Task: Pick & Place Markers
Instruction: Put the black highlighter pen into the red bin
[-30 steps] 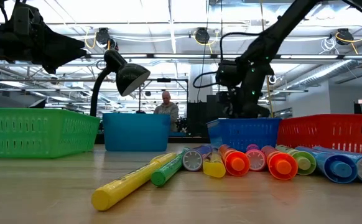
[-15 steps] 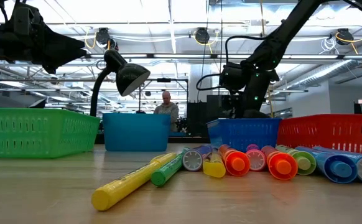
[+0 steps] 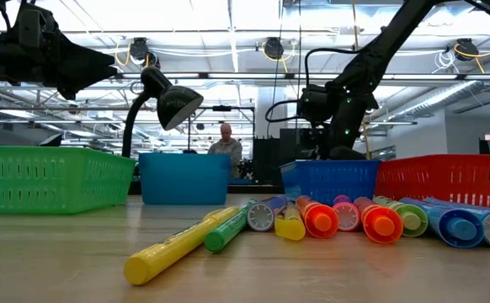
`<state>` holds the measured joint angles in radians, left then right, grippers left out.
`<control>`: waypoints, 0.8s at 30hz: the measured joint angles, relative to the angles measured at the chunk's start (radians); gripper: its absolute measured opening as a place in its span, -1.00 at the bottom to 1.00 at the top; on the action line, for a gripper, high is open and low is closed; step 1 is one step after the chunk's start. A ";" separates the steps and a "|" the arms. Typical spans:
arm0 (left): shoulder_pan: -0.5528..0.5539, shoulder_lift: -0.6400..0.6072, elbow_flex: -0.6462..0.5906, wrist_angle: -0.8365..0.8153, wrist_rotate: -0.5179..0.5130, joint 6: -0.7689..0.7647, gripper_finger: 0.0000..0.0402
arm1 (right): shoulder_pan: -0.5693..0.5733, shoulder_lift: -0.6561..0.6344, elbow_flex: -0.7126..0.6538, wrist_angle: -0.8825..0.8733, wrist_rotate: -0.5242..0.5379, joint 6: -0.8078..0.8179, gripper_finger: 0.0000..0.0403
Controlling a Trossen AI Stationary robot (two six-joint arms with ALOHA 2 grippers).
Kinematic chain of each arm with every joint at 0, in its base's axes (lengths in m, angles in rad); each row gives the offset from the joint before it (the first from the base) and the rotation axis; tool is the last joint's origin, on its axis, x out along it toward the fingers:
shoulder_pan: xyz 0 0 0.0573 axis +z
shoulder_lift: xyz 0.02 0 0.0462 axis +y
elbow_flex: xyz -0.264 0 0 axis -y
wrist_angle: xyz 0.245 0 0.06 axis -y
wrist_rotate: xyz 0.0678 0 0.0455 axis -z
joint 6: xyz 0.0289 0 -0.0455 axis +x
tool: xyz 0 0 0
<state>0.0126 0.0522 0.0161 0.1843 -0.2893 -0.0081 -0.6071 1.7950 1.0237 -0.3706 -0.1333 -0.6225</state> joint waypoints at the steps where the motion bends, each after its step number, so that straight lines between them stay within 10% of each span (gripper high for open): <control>1: 0.000 0.000 0.000 0.000 0.000 0.000 -0.08 | 0.000 0.000 0.000 0.000 0.000 0.007 -0.89; 24: 0.000 0.000 0.000 0.000 0.000 0.000 -0.08 | 0.000 0.002 -0.001 0.002 -0.001 0.036 -0.91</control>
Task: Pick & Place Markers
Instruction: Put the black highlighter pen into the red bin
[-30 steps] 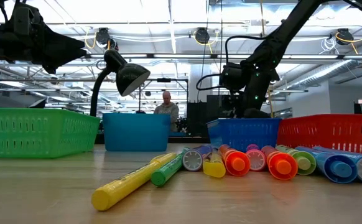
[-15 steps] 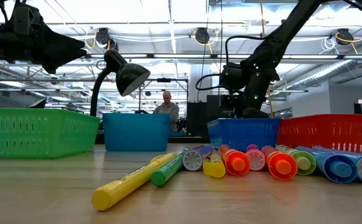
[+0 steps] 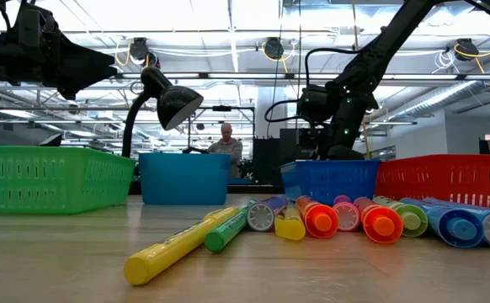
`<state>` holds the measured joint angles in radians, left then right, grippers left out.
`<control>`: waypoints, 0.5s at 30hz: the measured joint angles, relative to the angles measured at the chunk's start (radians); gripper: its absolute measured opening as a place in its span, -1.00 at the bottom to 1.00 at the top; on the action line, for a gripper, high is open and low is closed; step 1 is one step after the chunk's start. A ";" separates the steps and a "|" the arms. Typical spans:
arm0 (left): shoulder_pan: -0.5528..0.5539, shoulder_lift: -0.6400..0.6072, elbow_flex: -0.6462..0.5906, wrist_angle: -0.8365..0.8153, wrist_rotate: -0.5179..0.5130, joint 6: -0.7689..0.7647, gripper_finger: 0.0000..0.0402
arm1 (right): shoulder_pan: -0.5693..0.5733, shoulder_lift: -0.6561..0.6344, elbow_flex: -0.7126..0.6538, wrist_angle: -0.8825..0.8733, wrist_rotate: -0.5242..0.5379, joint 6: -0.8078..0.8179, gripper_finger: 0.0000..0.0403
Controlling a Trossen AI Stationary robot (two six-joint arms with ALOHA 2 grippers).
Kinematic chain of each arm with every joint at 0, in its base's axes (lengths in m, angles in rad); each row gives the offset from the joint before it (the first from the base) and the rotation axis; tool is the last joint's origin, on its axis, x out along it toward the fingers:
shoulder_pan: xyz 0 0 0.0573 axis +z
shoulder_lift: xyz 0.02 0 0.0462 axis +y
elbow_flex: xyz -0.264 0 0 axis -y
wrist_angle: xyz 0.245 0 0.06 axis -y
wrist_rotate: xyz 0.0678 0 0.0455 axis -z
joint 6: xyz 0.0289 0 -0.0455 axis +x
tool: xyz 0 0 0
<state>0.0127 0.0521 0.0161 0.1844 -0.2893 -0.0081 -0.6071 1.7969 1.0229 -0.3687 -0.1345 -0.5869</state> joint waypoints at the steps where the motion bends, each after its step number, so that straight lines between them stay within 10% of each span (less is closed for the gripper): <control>1: 0.000 0.000 0.000 0.000 0.000 0.000 -0.08 | 0.001 0.000 0.000 0.005 0.000 0.006 -0.91; 15: 0.000 0.000 0.000 0.000 0.000 0.000 -0.08 | 0.045 -0.260 0.012 0.032 0.110 0.153 -0.91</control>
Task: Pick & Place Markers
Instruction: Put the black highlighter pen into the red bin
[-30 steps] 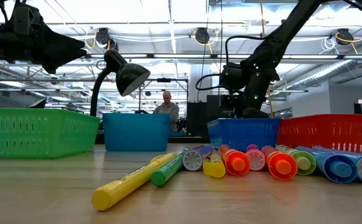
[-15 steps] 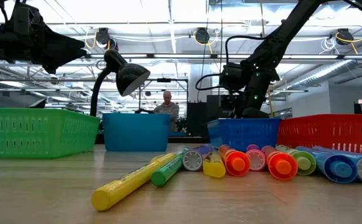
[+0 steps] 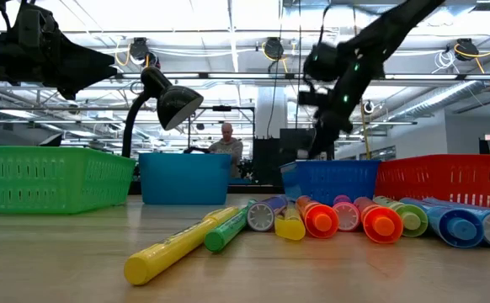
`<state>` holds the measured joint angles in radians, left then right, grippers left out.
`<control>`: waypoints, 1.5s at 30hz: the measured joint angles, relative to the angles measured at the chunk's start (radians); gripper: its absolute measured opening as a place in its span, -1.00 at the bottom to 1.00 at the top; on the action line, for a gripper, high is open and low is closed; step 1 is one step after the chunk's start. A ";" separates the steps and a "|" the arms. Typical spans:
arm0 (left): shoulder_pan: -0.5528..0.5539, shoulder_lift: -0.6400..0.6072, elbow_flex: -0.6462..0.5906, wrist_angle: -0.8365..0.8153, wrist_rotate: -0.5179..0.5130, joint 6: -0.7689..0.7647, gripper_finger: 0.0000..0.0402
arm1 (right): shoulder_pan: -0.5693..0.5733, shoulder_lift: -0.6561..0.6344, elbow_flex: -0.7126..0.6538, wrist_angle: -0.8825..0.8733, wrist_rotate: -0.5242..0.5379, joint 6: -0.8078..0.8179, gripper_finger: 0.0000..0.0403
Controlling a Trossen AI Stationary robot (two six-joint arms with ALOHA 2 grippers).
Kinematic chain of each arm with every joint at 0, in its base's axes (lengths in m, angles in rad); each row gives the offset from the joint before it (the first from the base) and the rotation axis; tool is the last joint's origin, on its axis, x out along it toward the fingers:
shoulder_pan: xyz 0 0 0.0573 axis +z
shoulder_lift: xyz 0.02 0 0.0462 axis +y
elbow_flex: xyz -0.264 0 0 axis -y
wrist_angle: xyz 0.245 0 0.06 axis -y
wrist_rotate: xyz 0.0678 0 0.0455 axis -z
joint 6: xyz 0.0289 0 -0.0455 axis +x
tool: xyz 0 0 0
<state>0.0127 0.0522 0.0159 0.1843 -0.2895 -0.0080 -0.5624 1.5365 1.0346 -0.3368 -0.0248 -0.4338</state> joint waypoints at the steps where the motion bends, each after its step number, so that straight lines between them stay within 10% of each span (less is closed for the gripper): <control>1: 0.000 0.000 0.000 0.000 0.000 0.000 -0.08 | 0.005 -0.028 0.000 -0.005 0.000 0.023 -0.91; 15: 0.000 0.000 0.000 0.000 0.000 0.000 -0.08 | 0.156 -0.332 0.002 -0.416 -0.005 0.663 -0.91; 25: 0.000 0.000 0.000 0.000 0.000 0.000 -0.08 | 0.517 -0.428 0.002 -0.730 0.079 1.314 -0.91; 35: 0.000 0.000 0.000 0.000 0.000 0.000 -0.08 | 0.860 -0.421 -0.095 -0.671 0.213 1.741 -0.91; 45: 0.000 0.000 0.000 0.000 0.000 0.000 -0.08 | 0.919 -0.421 -0.294 -0.424 0.206 1.772 -0.90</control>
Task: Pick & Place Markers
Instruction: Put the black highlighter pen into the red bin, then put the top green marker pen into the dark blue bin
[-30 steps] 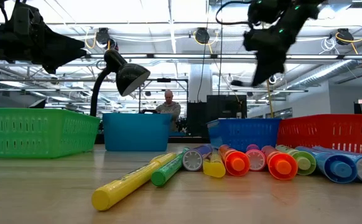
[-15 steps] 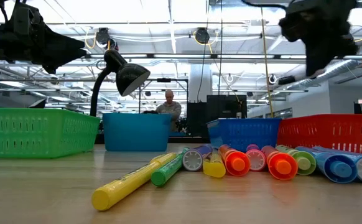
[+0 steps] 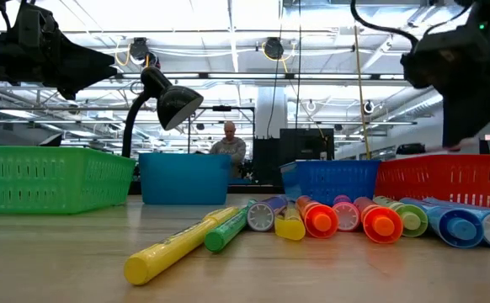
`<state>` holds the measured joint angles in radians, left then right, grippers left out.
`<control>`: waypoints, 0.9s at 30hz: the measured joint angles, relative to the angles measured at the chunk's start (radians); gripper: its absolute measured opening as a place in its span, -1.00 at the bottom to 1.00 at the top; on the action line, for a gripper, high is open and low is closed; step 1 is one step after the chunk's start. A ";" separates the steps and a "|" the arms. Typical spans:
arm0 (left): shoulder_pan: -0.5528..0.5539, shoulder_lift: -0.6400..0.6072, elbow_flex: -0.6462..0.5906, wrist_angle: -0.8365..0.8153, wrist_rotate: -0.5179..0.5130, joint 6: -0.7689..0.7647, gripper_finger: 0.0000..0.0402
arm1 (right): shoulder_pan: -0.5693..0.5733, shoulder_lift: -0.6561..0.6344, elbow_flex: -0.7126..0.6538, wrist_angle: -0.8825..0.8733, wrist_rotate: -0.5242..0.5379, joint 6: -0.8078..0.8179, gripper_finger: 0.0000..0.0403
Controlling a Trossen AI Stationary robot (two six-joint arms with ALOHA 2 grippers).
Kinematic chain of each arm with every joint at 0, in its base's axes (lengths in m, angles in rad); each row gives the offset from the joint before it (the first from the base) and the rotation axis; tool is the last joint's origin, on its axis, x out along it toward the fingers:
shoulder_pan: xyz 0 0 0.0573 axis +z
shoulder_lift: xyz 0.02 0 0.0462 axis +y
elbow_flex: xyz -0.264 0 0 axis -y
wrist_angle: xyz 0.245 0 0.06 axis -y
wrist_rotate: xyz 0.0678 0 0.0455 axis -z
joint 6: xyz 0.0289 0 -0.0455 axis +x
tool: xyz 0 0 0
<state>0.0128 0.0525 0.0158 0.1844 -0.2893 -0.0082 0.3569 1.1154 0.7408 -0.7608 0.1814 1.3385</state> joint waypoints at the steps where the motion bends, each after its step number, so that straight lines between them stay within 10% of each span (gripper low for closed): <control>1: 0.000 0.000 0.000 0.000 0.000 0.000 -0.08 | 0.000 0.000 -0.016 0.025 0.000 -0.009 -0.90; 27: 0.000 0.000 0.000 0.000 0.000 0.000 -0.08 | -0.002 -0.004 -0.068 0.076 -0.003 -0.066 -0.54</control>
<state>0.0128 0.0523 0.0161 0.1844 -0.2893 -0.0079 0.3553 1.1113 0.6724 -0.6846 0.1787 1.2721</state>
